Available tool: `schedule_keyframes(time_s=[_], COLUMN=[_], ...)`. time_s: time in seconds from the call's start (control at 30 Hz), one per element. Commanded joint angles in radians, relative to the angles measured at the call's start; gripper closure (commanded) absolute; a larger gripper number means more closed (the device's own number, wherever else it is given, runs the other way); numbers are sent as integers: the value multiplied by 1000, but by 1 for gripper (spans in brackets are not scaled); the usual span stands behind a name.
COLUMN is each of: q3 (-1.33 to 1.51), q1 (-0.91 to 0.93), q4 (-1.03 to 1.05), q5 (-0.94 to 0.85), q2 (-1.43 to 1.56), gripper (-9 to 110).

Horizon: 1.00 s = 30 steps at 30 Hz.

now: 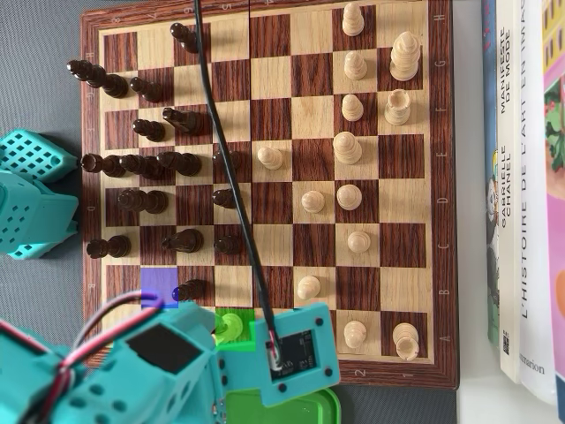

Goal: Play chess

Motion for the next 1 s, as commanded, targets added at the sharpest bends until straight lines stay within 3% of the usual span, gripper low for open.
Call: schedule_keyframes(time_s=[0.0,0.97], q3=[-44,-35], q1=[9,9], q4=[-8,-9], q5=[2,-3], q2=[9,-20], gripper=[99,99])
